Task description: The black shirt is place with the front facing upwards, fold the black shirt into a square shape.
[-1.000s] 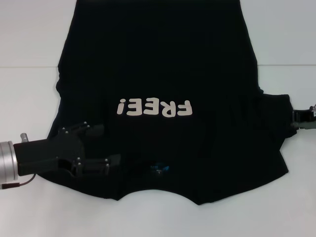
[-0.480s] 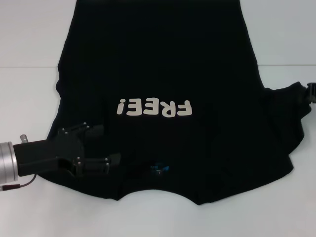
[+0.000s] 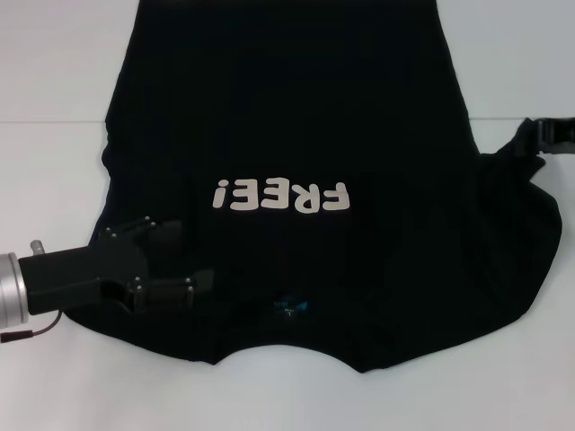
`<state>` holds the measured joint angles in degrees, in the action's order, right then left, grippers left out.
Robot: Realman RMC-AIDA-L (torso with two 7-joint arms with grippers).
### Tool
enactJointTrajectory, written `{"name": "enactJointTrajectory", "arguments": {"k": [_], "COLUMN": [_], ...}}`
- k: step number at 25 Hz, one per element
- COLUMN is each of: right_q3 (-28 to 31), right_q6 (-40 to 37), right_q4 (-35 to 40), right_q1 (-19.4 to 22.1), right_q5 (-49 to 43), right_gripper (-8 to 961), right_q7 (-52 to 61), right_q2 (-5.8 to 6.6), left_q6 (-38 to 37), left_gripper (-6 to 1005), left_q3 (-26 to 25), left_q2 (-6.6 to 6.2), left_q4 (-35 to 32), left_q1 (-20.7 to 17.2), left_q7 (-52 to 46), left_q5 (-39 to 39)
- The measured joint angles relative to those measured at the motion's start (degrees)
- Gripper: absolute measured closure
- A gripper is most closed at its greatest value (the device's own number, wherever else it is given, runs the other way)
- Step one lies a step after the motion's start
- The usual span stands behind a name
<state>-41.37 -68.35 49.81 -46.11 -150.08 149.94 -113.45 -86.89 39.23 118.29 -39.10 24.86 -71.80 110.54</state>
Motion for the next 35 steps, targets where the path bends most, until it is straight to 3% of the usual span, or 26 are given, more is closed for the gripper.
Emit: {"name": "enactJointTrajectory", "arguments": {"k": [8,18,26,32,35], "right_q3": [-3.8,-4.5,-4.0,-3.7,-3.5], "right_q6": [-1.1,-0.7,3.7,4.7,3.7], "right_q4": [-0.6,-1.9,-7.2,-9.0,-9.1], "right_q1": [-2.6,-4.5,-4.3,-1.4,1.4], "right_q5": [0.0,0.1,10.3,19.0,24.2], "right_gripper": [920,918,917,690,568], "right_q7": [-0.5,-0.5,-5.2,-11.8,-18.9], "right_q2": [-1.45,-2.25,-2.01,-1.57,-1.74], "left_q6": [0.9,1.0,1.1,1.2,1.0], "left_gripper": [50,50,51,51,51], "left_q3": [0.0,0.0,0.0,-0.4,-3.1], "left_q2": [0.04,0.13,0.0,-0.11,-0.56], "left_q4": [0.1,0.5,0.9,1.6,2.3], "left_q1": [0.0,0.2,0.4,0.5,1.0], "left_q7": [0.0,0.0,0.0,-0.1,-5.1], "left_q5": [0.1,0.0,0.0,0.0,0.0]}}
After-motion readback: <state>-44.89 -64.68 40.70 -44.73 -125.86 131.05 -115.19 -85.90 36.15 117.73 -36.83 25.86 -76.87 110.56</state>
